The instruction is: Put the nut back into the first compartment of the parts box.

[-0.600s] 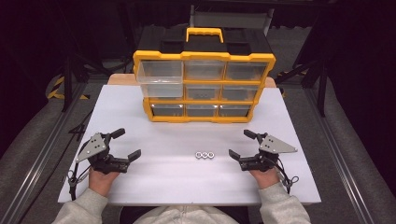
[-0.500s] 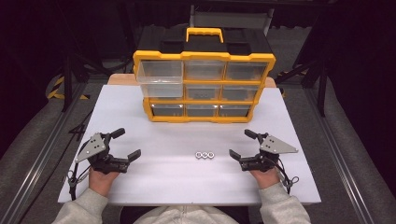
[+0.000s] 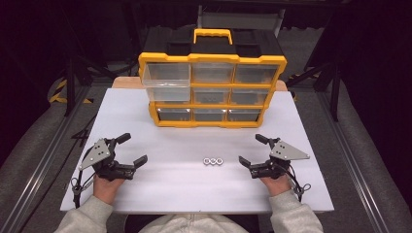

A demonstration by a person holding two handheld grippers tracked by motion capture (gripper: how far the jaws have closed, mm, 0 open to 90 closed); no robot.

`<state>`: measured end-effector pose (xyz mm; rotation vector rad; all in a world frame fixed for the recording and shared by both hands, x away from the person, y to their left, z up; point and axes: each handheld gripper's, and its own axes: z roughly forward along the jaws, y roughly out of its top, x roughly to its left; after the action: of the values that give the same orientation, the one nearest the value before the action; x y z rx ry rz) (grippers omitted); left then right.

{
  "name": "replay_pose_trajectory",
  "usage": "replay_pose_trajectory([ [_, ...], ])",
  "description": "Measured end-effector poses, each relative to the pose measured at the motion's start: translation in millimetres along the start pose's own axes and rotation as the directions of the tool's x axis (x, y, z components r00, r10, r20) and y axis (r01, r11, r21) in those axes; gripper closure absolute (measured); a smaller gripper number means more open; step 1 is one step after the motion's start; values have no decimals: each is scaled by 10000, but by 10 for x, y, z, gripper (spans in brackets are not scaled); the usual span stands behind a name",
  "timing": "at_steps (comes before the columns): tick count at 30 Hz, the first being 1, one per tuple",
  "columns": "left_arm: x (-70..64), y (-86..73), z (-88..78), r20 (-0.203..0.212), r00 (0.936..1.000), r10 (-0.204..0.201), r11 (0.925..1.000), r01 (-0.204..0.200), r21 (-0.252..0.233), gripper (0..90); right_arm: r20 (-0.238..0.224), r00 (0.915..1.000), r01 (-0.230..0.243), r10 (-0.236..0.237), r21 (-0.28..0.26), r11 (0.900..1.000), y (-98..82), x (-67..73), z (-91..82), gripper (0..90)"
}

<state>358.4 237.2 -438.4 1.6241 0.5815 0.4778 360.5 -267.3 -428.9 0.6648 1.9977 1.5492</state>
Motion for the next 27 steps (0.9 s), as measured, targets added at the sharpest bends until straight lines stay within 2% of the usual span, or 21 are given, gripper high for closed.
replay_pose_trajectory([
  [3, 6, 9, -9, 103, 9997, -210, 9998, 210, 42, 8, -52, 10000, -54, 54, 14, 10000, -4, -4, 9, 23],
  [8, 10, 35, 5, 188, 9995, -251, 9997, 251, -3, 27, -67, 10000, -74, 74, -11, 10000, 7, -6, -8, 23],
  [11, -9, 95, 62, 454, 9986, -276, 9996, 281, -102, 40, 68, 9999, -98, 99, -95, 9999, 22, -24, -46, 20],
  [12, -33, 123, 105, 550, 9979, -341, 9993, 347, -110, 41, 90, 9999, -113, 114, -160, 9998, 23, -31, -54, 19],
  [15, -103, 191, 269, 952, 9954, -60, 10000, 59, 13, 41, 158, 9997, -171, 174, -197, 9997, 26, -41, -72, 16],
  [17, -123, 203, 313, 1036, 9946, 3, 10000, 1, -32, 41, 145, 9998, -154, 157, -218, 9996, 28, -40, -78, 16],
  [19, -180, 252, 438, 1334, 9909, 153, 9999, -148, -50, 41, 141, 9998, -158, 162, -236, 9996, 29, -38, -82, 16],
  [21, -224, 304, 533, 1447, 9889, 330, 9994, -316, -122, 41, 60, 9997, -229, 231, -276, 9994, 29, -40, -90, 6],
  [27, -309, 401, 782, 1939, 9803, 366, 9993, -337, -185, 45, -243, 9981, -567, 558, -367, 9977, 21, -59, -97, 6],
])
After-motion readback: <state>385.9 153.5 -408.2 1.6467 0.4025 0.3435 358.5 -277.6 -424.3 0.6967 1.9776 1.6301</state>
